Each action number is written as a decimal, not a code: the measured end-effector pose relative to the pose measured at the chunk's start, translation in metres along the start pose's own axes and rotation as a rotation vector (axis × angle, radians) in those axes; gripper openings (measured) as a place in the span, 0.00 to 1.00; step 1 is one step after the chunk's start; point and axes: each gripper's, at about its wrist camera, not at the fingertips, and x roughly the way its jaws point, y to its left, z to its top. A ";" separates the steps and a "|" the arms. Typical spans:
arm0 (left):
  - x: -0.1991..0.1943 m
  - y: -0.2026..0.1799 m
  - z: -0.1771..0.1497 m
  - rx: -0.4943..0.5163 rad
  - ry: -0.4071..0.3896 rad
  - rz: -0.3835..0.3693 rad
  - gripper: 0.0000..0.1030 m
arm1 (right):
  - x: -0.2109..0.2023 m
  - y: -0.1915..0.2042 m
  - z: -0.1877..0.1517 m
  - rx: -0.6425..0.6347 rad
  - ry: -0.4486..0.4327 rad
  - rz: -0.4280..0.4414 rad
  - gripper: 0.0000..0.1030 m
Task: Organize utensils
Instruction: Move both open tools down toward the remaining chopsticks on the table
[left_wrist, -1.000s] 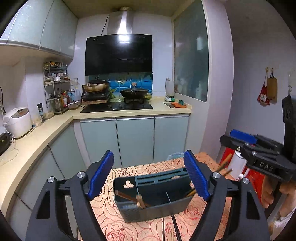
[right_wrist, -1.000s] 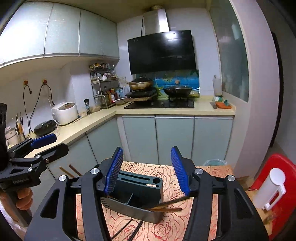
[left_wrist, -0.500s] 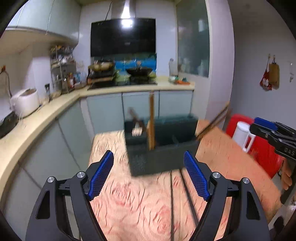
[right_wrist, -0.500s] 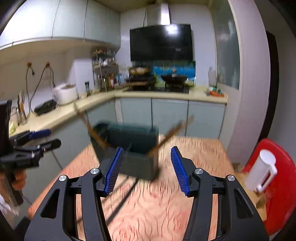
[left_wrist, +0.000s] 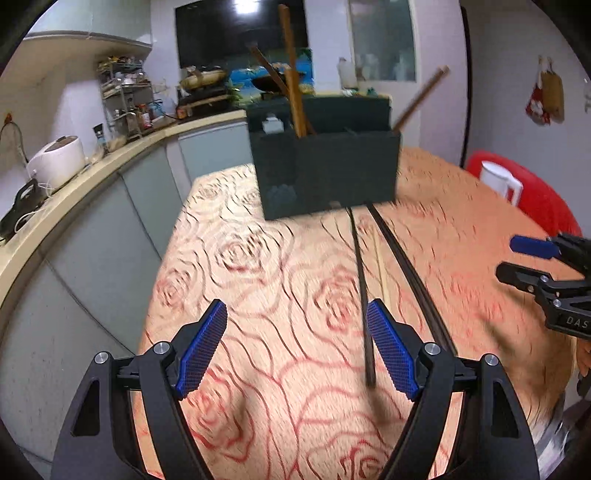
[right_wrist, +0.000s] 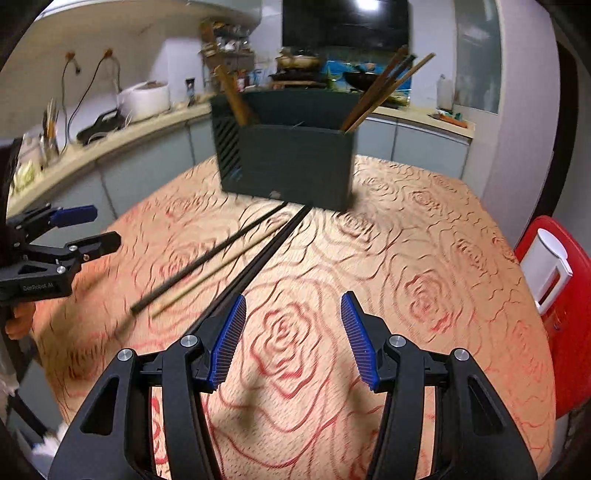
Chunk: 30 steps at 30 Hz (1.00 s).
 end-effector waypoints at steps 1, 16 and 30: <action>0.001 -0.003 -0.005 0.013 0.010 -0.008 0.73 | 0.000 0.002 -0.002 -0.008 0.001 0.002 0.51; 0.032 -0.024 -0.035 0.083 0.126 -0.054 0.73 | 0.016 0.042 -0.025 -0.114 0.055 0.055 0.51; 0.034 -0.021 -0.033 0.042 0.131 -0.066 0.73 | 0.026 0.057 -0.030 -0.124 0.073 0.050 0.51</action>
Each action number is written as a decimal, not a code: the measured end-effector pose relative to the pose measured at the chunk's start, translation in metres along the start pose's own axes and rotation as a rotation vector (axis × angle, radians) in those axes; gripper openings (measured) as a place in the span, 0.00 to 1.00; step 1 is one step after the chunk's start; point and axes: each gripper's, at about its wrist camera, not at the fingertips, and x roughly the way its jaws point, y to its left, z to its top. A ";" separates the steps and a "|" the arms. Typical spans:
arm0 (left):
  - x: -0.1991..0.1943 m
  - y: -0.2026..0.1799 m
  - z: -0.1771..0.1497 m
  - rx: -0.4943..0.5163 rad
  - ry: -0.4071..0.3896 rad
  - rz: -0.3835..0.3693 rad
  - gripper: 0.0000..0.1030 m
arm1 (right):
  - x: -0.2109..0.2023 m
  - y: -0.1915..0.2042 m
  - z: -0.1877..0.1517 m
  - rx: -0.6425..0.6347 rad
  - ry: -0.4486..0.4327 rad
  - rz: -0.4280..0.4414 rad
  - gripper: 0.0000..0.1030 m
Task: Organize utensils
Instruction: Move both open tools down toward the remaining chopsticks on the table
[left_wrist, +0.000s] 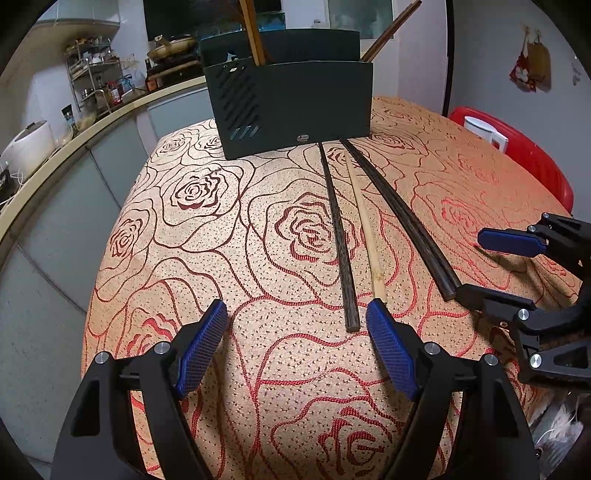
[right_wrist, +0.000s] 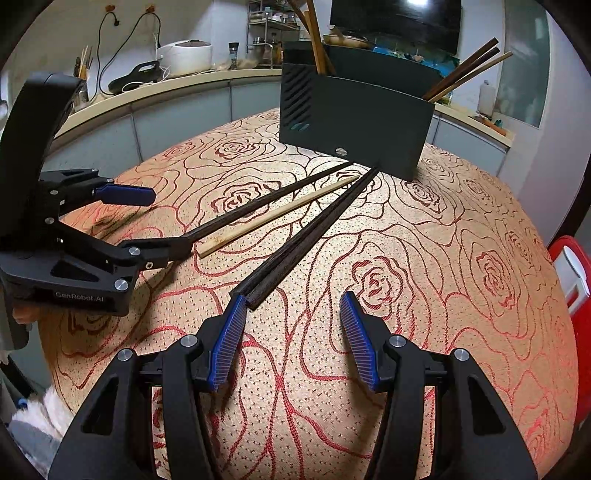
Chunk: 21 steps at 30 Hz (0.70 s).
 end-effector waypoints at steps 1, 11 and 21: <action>0.000 0.000 0.000 -0.003 0.000 -0.001 0.73 | 0.000 0.000 0.000 0.003 -0.003 -0.005 0.51; 0.001 0.007 -0.001 -0.045 0.009 -0.002 0.73 | -0.006 -0.012 -0.007 0.080 0.008 -0.042 0.51; 0.000 0.011 -0.001 -0.056 0.007 0.025 0.70 | -0.019 -0.046 -0.022 0.194 -0.012 -0.097 0.51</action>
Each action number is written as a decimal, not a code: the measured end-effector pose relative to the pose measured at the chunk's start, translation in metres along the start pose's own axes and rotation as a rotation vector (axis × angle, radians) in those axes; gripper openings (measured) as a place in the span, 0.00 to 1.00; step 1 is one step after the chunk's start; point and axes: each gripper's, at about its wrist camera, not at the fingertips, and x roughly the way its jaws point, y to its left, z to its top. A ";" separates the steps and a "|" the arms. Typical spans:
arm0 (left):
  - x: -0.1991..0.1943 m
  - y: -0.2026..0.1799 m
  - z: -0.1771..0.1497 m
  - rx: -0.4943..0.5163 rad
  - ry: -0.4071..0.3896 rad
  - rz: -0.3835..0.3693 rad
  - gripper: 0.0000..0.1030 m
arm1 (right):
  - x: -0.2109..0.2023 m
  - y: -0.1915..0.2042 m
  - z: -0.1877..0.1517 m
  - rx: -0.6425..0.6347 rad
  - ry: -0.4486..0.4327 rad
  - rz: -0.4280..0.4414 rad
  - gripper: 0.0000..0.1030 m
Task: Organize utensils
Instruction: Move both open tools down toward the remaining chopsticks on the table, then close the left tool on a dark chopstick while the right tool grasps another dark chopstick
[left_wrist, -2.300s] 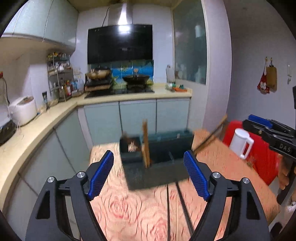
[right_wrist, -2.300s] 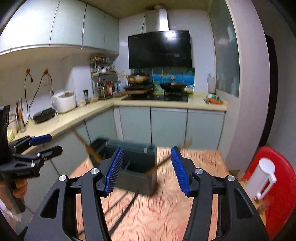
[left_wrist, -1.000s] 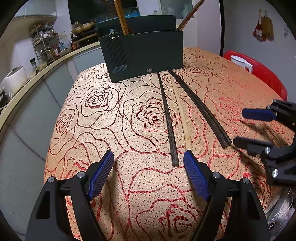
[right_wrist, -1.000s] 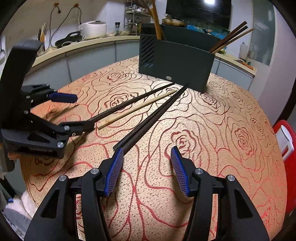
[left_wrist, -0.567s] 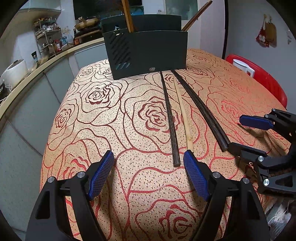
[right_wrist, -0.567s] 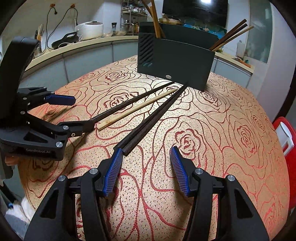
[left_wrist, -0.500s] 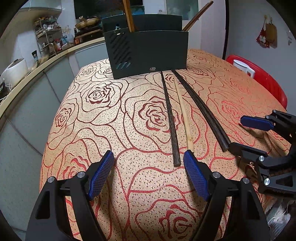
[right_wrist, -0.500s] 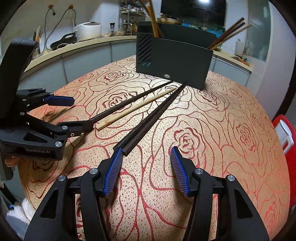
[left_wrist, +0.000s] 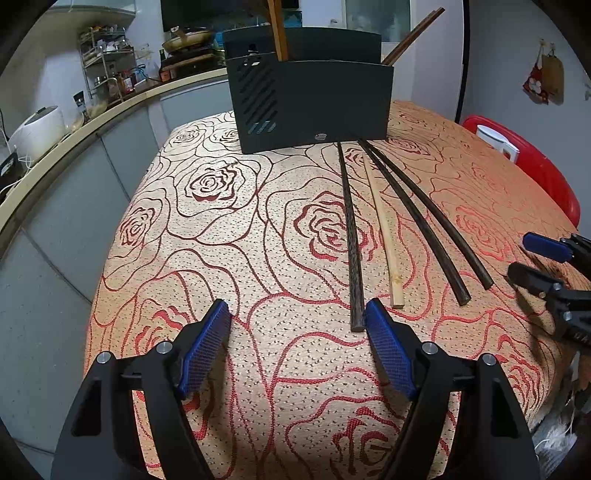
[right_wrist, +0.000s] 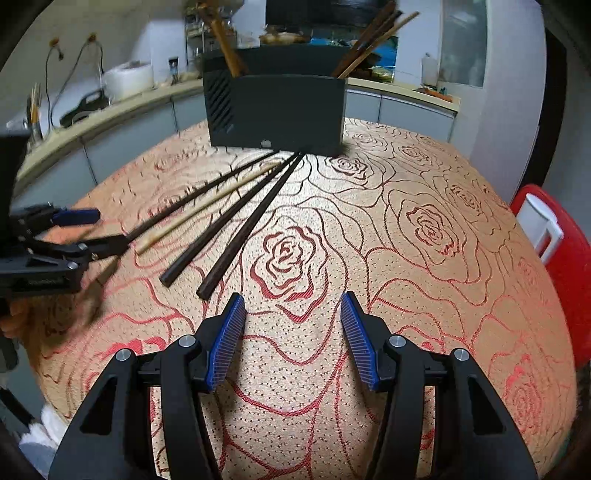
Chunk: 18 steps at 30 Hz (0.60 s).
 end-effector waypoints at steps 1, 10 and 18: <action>0.000 0.001 0.000 -0.004 -0.001 0.007 0.69 | -0.002 -0.001 0.000 0.010 -0.011 0.018 0.51; -0.001 0.002 0.001 -0.008 -0.010 -0.002 0.51 | 0.007 0.030 0.006 -0.077 0.003 0.087 0.45; -0.001 0.002 0.001 -0.018 -0.010 -0.011 0.47 | 0.013 0.028 0.008 -0.058 0.007 0.032 0.35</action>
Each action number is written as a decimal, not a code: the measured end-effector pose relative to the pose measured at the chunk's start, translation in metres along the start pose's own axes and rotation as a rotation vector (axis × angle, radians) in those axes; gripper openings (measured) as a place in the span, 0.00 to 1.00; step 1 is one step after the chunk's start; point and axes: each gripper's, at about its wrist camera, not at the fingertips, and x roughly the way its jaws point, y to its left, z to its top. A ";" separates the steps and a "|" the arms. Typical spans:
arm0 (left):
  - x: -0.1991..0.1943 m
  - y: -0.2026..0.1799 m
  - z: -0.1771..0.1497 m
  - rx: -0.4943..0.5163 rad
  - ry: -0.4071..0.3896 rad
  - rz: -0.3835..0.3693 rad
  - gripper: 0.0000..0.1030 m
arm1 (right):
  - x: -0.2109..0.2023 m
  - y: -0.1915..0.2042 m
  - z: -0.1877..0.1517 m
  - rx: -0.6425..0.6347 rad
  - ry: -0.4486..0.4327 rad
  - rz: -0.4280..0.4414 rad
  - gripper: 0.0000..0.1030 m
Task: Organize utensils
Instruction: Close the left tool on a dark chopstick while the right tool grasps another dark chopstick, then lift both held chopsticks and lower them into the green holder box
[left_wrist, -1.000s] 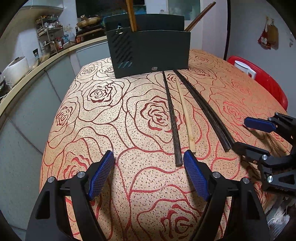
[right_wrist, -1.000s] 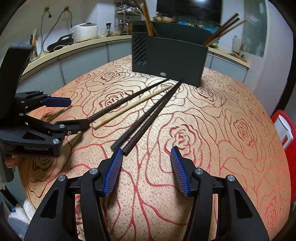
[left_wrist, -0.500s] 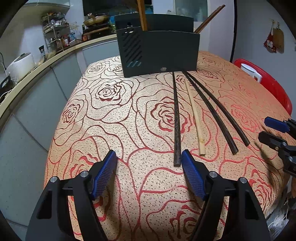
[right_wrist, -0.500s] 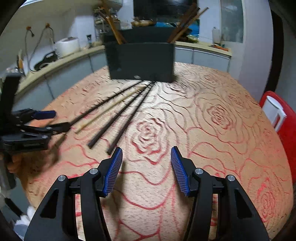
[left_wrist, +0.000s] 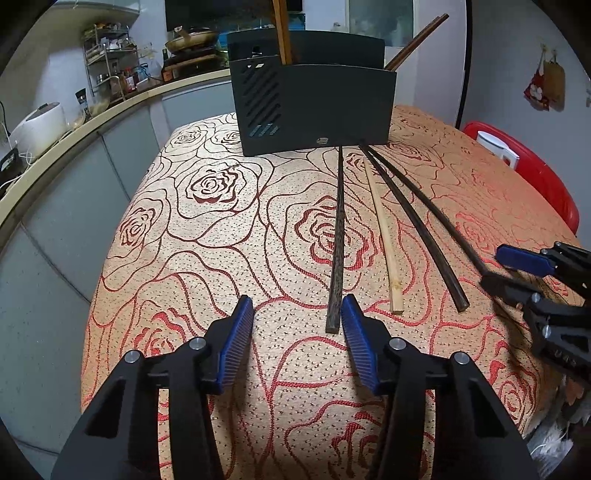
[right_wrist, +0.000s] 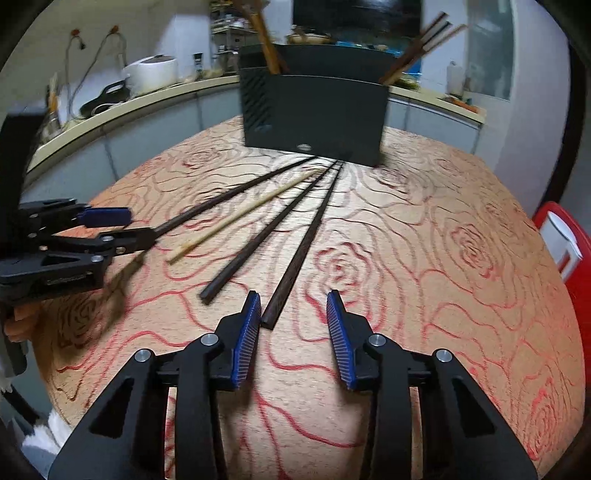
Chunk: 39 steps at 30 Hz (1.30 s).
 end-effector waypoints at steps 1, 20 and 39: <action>0.000 0.000 0.000 -0.002 0.000 0.001 0.47 | -0.001 -0.003 0.000 0.008 0.001 -0.009 0.33; 0.001 -0.008 0.001 0.011 -0.023 -0.062 0.12 | 0.000 -0.012 -0.006 0.040 -0.051 0.010 0.13; -0.040 -0.005 0.011 0.002 -0.133 -0.038 0.07 | -0.043 -0.027 0.010 0.074 -0.134 0.030 0.08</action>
